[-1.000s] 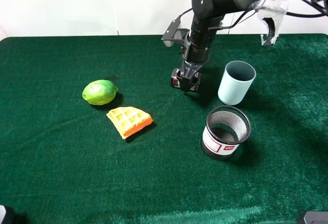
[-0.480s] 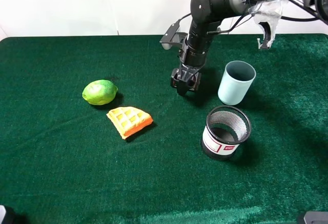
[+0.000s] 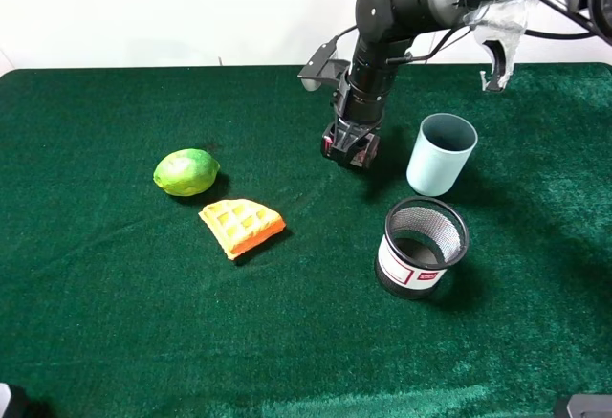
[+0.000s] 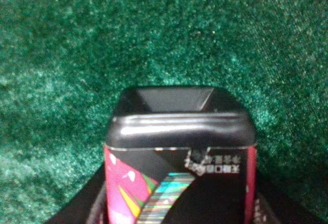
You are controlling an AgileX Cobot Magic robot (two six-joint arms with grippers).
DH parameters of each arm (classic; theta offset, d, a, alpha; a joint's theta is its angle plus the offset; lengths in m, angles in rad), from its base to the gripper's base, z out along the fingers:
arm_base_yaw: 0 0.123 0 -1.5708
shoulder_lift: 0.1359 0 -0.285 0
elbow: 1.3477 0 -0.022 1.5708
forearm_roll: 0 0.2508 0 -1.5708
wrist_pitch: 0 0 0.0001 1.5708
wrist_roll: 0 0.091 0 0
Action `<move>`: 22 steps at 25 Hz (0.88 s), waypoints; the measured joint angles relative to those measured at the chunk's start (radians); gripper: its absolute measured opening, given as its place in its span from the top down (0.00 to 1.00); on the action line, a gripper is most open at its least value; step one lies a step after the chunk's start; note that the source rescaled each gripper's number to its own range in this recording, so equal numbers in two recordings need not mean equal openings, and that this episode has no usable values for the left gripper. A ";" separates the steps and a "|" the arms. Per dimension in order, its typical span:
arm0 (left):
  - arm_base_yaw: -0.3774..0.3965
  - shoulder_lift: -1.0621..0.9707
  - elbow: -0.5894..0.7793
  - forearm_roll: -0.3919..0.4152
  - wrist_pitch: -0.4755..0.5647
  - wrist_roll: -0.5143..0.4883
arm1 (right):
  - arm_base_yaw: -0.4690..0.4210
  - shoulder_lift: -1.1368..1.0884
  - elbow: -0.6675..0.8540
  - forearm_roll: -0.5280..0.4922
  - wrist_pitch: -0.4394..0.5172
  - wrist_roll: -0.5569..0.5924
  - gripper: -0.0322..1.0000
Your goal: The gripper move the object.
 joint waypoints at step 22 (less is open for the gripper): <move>0.000 0.000 0.000 0.000 0.000 0.000 | 0.128 -0.160 -0.001 -0.024 0.090 0.094 0.97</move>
